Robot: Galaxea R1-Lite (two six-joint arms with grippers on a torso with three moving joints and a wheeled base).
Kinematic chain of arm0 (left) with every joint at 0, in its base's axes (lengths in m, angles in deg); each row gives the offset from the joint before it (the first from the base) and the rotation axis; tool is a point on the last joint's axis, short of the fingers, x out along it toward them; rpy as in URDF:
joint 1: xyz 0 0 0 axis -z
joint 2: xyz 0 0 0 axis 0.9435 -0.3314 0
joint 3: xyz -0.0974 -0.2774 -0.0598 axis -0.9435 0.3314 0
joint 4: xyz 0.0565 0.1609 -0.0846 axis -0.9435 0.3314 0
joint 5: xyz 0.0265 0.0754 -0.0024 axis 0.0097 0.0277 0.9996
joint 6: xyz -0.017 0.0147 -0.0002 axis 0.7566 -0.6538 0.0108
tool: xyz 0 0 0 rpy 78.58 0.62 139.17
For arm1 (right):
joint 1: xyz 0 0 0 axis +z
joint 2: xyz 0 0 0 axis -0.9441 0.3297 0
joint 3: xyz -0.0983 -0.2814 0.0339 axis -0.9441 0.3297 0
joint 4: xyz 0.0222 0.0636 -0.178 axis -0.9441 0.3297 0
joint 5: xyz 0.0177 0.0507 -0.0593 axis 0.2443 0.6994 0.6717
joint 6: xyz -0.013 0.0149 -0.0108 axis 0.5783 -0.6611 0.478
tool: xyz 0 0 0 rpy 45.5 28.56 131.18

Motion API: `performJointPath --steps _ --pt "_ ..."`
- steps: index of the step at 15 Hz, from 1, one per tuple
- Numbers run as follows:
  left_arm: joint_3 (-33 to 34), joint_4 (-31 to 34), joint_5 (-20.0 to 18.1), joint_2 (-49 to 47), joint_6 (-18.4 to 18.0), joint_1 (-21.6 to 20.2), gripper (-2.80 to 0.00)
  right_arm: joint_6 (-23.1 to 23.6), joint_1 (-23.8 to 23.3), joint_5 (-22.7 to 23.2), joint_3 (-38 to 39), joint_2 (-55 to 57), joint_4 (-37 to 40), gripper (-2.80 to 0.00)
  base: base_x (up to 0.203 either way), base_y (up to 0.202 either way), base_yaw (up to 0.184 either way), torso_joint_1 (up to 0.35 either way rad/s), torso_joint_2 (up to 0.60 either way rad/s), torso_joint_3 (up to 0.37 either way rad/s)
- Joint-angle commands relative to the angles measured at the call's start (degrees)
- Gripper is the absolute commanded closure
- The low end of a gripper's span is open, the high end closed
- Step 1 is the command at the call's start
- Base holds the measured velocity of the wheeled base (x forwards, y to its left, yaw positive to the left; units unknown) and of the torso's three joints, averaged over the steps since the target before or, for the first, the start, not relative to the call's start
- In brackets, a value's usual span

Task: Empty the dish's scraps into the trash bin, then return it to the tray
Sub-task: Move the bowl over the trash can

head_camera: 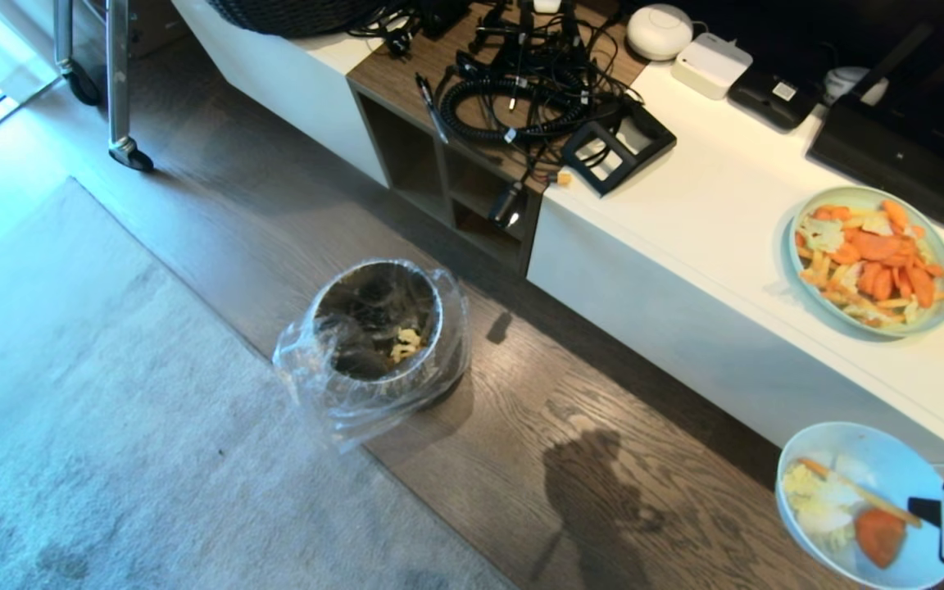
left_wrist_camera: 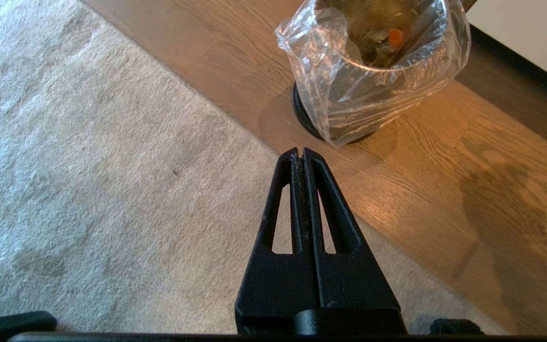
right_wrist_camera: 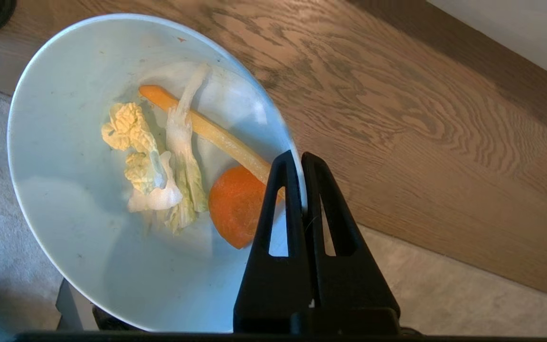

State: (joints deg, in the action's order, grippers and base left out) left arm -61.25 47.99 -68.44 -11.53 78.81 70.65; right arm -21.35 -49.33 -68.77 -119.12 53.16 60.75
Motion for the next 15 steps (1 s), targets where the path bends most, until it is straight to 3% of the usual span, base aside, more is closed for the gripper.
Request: performJointPath --steps 1,8,11,15 --pt "0.0 0.0 0.0 0.0 0.0 0.0 0.0 1.1 0.1 -0.1 0.3 -0.1 -1.8 0.0 0.0 0.0 0.0 0.0 0.0 0.0" --pt "0.0 0.0 0.0 0.0 0.0 0.0 0.0 7.7 0.1 0.0 3.8 -0.2 -14.8 0.0 0.0 0.0 0.0 0.0 0.0 0.0" --pt "0.0 0.0 0.0 0.0 0.0 0.0 0.0 10.1 0.2 0.0 5.4 -0.6 -16.4 0.0 0.0 0.0 0.0 0.0 0.0 0.0" --pt "0.0 0.0 0.0 0.0 0.0 0.0 0.0 10.0 0.1 0.1 5.3 -0.1 -16.8 0.0 0.0 0.0 0.0 0.0 0.0 0.0"
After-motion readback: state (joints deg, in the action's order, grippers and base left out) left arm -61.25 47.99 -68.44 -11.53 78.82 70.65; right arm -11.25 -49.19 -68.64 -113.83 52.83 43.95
